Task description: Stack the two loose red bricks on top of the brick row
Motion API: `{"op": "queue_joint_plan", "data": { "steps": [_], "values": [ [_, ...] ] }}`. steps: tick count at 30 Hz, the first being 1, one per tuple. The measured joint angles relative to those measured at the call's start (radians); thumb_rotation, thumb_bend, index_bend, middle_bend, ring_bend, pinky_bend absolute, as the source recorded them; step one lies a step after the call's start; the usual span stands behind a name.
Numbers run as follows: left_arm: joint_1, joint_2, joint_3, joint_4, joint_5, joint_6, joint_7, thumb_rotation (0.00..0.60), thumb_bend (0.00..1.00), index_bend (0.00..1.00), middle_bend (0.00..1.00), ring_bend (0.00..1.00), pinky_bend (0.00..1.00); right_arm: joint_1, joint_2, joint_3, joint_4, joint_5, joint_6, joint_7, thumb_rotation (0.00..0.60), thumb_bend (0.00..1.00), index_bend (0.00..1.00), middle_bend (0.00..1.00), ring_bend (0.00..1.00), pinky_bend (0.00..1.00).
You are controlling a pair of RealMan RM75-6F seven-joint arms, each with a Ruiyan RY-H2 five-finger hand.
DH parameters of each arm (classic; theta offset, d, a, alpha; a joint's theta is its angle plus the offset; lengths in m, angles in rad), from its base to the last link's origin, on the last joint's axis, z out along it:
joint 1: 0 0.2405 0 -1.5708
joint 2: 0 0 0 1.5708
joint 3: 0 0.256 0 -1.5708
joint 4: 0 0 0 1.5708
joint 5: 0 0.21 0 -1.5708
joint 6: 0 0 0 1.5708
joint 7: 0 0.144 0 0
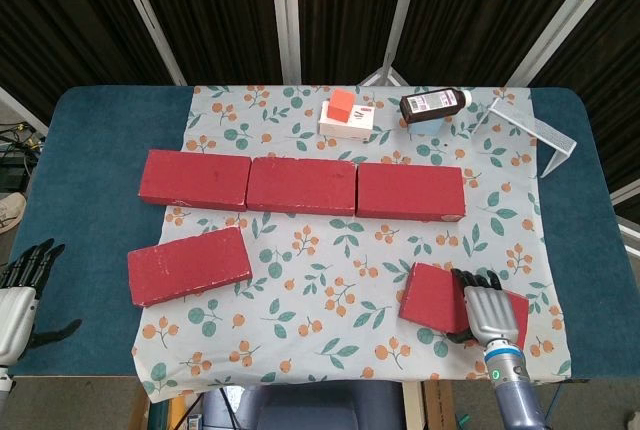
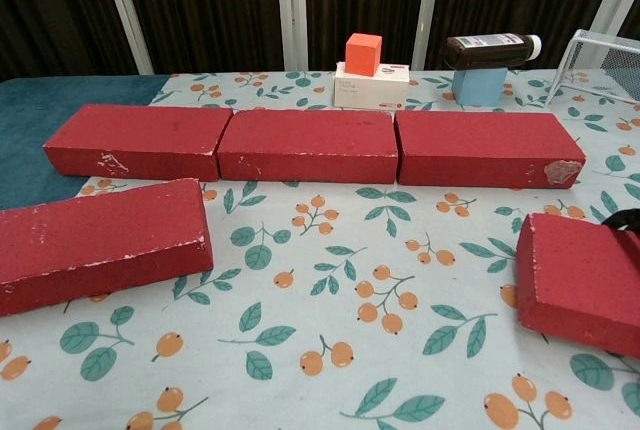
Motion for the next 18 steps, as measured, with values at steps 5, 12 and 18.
{"op": "queue_joint_plan", "data": {
  "steps": [5,12,18],
  "values": [
    [-0.003,-0.003,-0.004,0.001,-0.012,-0.006,0.005,0.6,0.0,0.05,0.0,0.0,0.12,0.031,0.073,0.045,-0.069,0.01,0.004,-0.018,0.6,0.05,0.2,0.32,0.27,0.0],
    [-0.014,-0.022,-0.02,0.012,-0.04,-0.016,0.033,0.6,0.0,0.05,0.0,0.0,0.12,0.138,0.184,0.172,-0.141,0.128,-0.044,-0.063,0.6,0.05,0.21,0.32,0.27,0.0],
    [-0.022,-0.051,-0.041,0.04,-0.055,-0.007,0.048,0.6,0.0,0.05,0.0,0.0,0.12,0.325,0.245,0.289,-0.13,0.373,-0.198,-0.108,0.6,0.05,0.21,0.32,0.27,0.0]
  ]
}}
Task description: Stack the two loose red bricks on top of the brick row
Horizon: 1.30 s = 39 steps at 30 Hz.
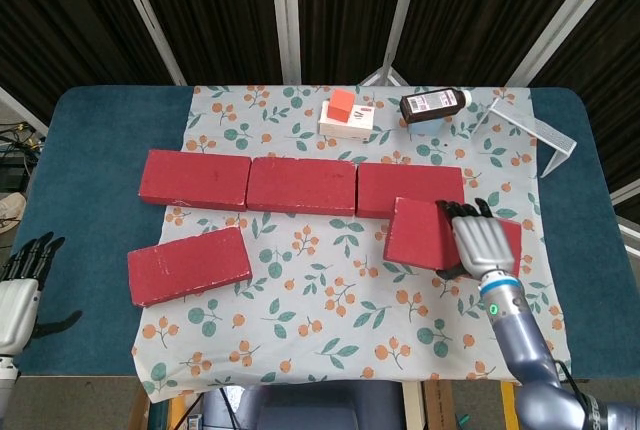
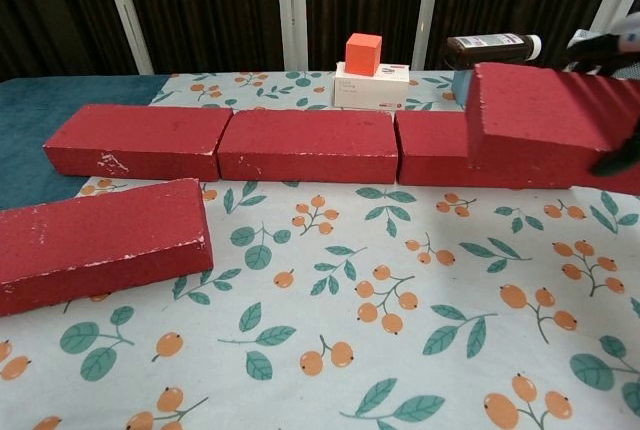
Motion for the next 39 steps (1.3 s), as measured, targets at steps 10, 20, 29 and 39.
{"op": "queue_joint_plan", "data": {
  "steps": [10,20,29,39],
  "values": [
    [0.008,-0.028,-0.016,0.01,-0.011,0.041,0.027,0.6,0.0,0.05,0.0,0.0,0.12,0.419,-0.061,0.059,0.294,0.371,-0.224,-0.118,0.6,0.05,0.23,0.32,0.27,0.0],
    [0.009,-0.037,-0.028,0.013,-0.045,0.045,0.056,0.6,0.0,0.05,0.0,0.0,0.12,0.629,-0.236,0.018,0.598,0.505,-0.355,-0.142,0.6,0.05,0.23,0.32,0.27,0.0],
    [-0.002,-0.046,-0.033,0.019,-0.069,0.025,0.082,0.6,0.0,0.05,0.0,0.0,0.12,0.699,-0.314,-0.039,0.762,0.563,-0.412,-0.109,0.6,0.05,0.25,0.32,0.27,0.0],
    [-0.007,-0.057,-0.033,0.018,-0.078,0.021,0.115,0.6,0.0,0.05,0.0,0.0,0.12,0.75,-0.389,-0.103,0.883,0.61,-0.432,-0.1,0.6,0.05,0.25,0.32,0.27,0.0]
  ]
}}
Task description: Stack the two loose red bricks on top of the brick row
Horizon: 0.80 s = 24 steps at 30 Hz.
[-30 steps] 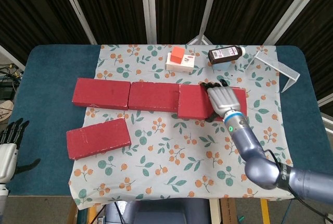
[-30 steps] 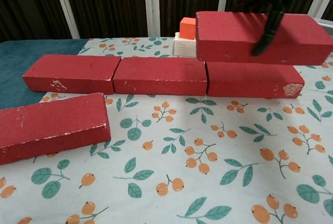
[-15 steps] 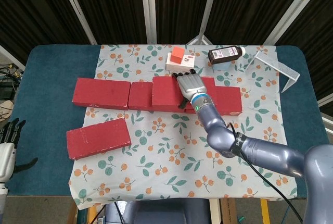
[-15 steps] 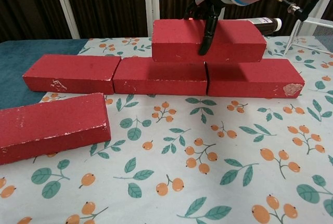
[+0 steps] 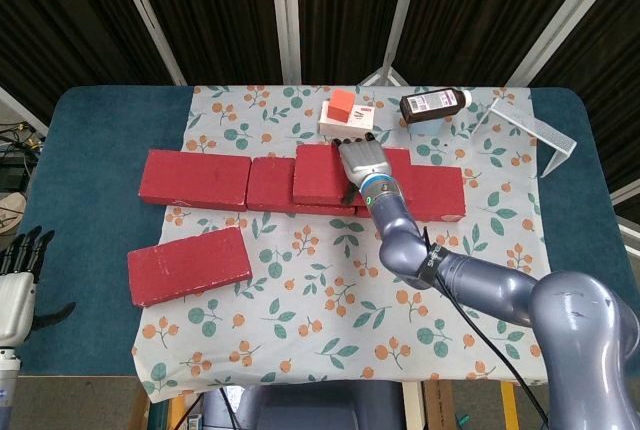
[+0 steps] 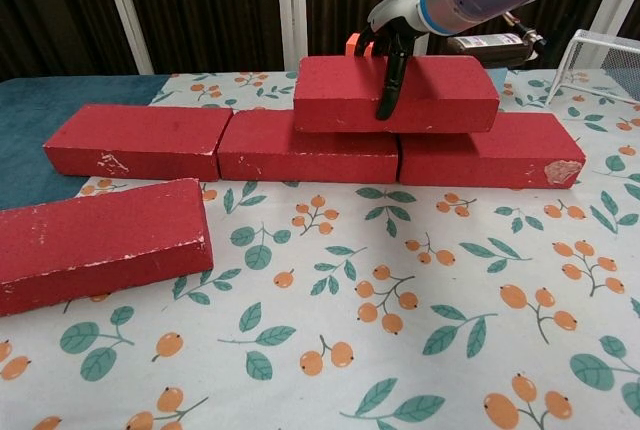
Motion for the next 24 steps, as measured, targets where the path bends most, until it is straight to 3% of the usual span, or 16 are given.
{"op": "queue_joint_plan", "data": {
  "steps": [24],
  "values": [
    [-0.007,-0.013,0.0,-0.003,-0.02,-0.004,0.042,0.6,0.0,0.05,0.0,0.0,0.12,0.036,-0.084,-0.085,0.139,-0.007,-0.064,0.056,0.6,0.05,0.25,0.32,0.27,0.0]
  ]
}}
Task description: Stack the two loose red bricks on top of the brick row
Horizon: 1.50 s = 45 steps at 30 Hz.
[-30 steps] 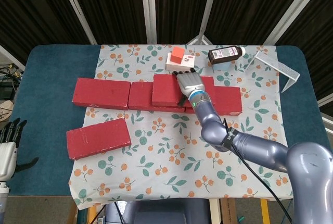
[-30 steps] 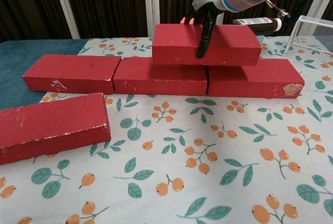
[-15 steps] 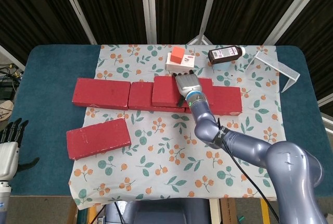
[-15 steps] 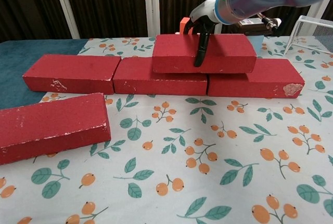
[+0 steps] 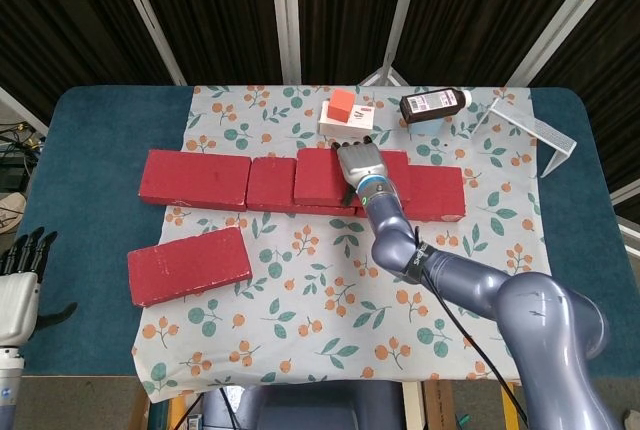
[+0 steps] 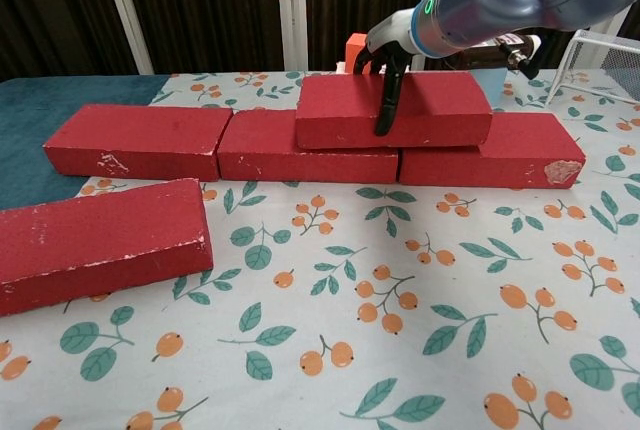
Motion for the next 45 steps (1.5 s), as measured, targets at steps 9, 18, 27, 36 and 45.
{"op": "queue_joint_plan", "data": {
  "steps": [9,18,27,36,45],
  "values": [
    [-0.006,-0.006,0.0,0.003,-0.006,-0.007,0.011,0.6,0.0,0.05,0.0,0.0,0.12,0.004,-0.021,-0.018,0.031,-0.003,-0.018,0.023,0.6,0.05,0.25,0.32,0.27,0.0],
    [-0.01,-0.009,0.0,0.009,-0.01,-0.011,0.013,0.6,0.0,0.05,0.0,0.0,0.12,0.01,-0.033,-0.031,0.05,-0.007,-0.03,0.044,0.6,0.05,0.25,0.32,0.27,0.0],
    [-0.011,-0.011,0.0,0.009,-0.011,-0.009,0.017,0.6,0.0,0.05,0.0,0.0,0.12,0.012,-0.044,-0.048,0.063,-0.012,-0.034,0.061,0.6,0.05,0.25,0.32,0.27,0.0],
    [-0.014,-0.014,0.001,0.01,-0.016,-0.012,0.022,0.6,0.0,0.05,0.0,0.0,0.12,0.026,-0.039,-0.07,0.054,0.015,-0.026,0.058,0.6,0.05,0.17,0.26,0.18,0.0],
    [-0.015,-0.014,0.001,0.011,-0.019,-0.013,0.024,0.6,0.0,0.05,0.0,0.0,0.12,0.04,-0.034,-0.085,0.045,0.049,-0.014,0.049,0.6,0.05,0.07,0.15,0.07,0.0]
  ]
}}
